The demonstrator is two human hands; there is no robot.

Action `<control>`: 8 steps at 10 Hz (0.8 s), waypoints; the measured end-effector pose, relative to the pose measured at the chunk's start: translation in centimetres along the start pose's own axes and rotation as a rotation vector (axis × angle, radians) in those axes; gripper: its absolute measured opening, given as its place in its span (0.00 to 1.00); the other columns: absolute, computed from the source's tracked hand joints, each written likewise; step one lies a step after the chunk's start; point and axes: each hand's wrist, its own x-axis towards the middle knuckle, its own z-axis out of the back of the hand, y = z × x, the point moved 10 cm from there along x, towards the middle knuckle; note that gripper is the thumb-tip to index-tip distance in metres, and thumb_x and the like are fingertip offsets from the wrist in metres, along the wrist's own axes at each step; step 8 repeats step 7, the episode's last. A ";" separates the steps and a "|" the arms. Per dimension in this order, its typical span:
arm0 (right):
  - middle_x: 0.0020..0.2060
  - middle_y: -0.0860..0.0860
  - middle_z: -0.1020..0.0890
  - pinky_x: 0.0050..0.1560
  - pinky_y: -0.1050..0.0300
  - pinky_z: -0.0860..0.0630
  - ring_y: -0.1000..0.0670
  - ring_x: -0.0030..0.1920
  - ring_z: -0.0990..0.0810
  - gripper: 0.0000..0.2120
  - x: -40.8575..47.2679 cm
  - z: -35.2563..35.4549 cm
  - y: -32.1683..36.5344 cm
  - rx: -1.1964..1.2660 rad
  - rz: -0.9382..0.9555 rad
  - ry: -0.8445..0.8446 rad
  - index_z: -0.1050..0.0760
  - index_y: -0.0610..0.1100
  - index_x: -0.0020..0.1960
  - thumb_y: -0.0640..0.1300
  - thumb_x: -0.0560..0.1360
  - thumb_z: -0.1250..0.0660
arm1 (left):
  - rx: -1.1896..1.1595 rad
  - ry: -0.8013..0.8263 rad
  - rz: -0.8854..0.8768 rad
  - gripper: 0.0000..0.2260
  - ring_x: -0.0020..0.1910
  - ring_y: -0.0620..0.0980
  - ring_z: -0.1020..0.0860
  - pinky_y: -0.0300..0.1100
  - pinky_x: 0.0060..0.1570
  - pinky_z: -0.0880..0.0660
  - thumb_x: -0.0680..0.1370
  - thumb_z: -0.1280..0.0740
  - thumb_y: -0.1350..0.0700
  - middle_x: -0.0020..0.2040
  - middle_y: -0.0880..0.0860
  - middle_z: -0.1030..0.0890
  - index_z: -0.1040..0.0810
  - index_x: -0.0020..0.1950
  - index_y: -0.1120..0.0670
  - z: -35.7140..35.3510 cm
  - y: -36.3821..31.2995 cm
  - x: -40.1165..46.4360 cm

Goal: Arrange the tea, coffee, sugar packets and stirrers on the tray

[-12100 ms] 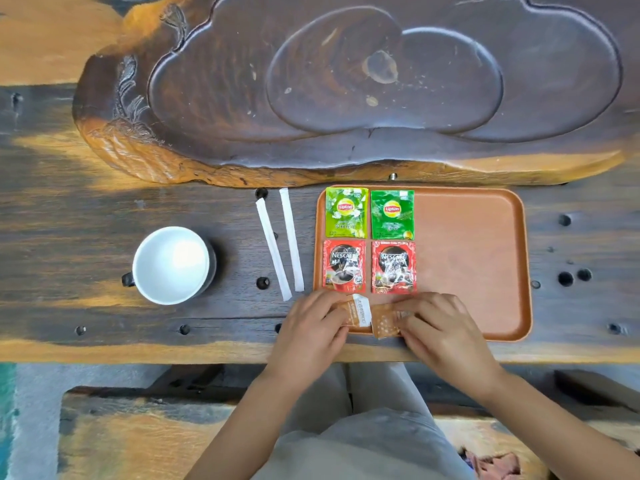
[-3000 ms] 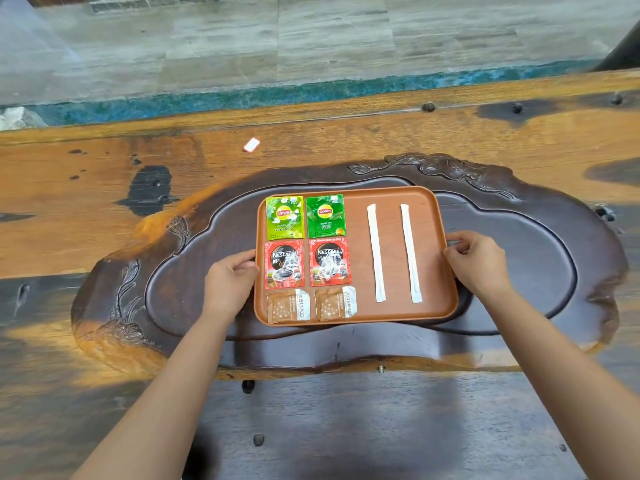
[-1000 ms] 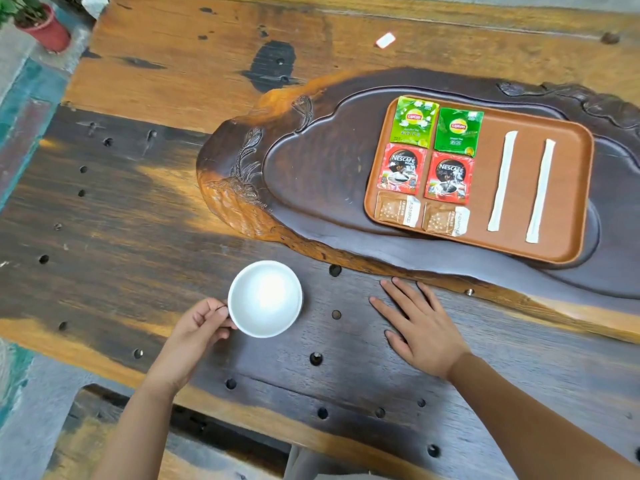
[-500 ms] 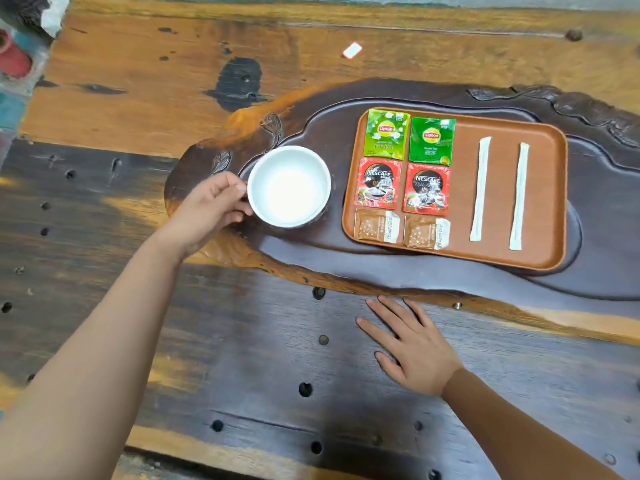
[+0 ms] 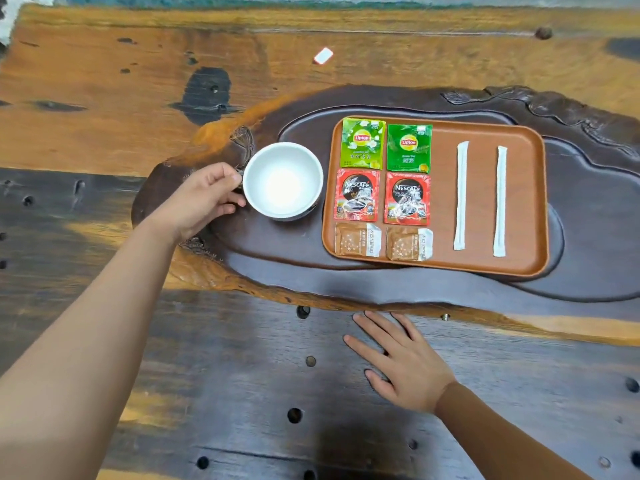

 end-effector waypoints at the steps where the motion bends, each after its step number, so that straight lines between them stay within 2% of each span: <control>1: 0.71 0.47 0.32 0.67 0.44 0.43 0.47 0.71 0.39 0.27 0.0 -0.1 -0.1 -0.004 -0.002 0.002 0.36 0.53 0.72 0.56 0.74 0.42 | 0.010 -0.012 0.000 0.11 0.33 0.39 0.23 0.34 0.38 0.29 0.81 0.43 0.58 0.32 0.43 0.20 0.29 0.39 0.51 0.1 -0.1 0.2; 4: 0.72 0.47 0.33 0.67 0.43 0.42 0.47 0.72 0.40 0.27 -0.1 -0.2 -0.1 -0.017 0.000 0.001 0.37 0.53 0.72 0.56 0.74 0.42 | 0.053 -0.057 -0.009 0.11 0.34 0.39 0.23 0.34 0.37 0.29 0.81 0.43 0.57 0.37 0.48 0.22 0.28 0.40 0.50 0.5 -0.4 0.3; 5: 0.72 0.47 0.33 0.68 0.43 0.43 0.46 0.72 0.40 0.27 -0.1 -0.1 0.0 -0.015 0.000 -0.008 0.37 0.53 0.73 0.56 0.74 0.42 | 0.061 -0.079 0.002 0.09 0.35 0.39 0.22 0.33 0.37 0.28 0.81 0.43 0.56 0.37 0.44 0.20 0.26 0.43 0.49 0.5 -0.4 0.1; 6: 0.72 0.47 0.34 0.68 0.43 0.43 0.46 0.72 0.40 0.27 -0.2 -0.1 0.0 -0.018 0.014 -0.033 0.38 0.53 0.73 0.56 0.74 0.42 | -0.002 -0.132 0.015 0.05 0.36 0.39 0.20 0.36 0.39 0.27 0.80 0.42 0.54 0.46 0.47 0.21 0.27 0.53 0.47 1.0 -0.2 -0.1; 7: 0.72 0.47 0.34 0.68 0.43 0.43 0.46 0.72 0.40 0.27 -0.2 0.0 -0.1 0.003 -0.005 -0.019 0.37 0.52 0.72 0.56 0.75 0.42 | -0.124 -0.354 -0.011 0.07 0.41 0.43 0.20 0.36 0.41 0.26 0.80 0.42 0.50 0.53 0.47 0.23 0.28 0.56 0.45 3.1 0.1 -1.7; 8: 0.72 0.47 0.34 0.68 0.43 0.43 0.46 0.72 0.40 0.27 -0.2 0.0 -0.1 0.003 -0.005 -0.019 0.37 0.52 0.72 0.56 0.75 0.42 | -0.124 -0.354 -0.011 0.07 0.41 0.43 0.20 0.36 0.41 0.26 0.80 0.42 0.50 0.53 0.47 0.23 0.28 0.56 0.45 3.1 0.1 -1.7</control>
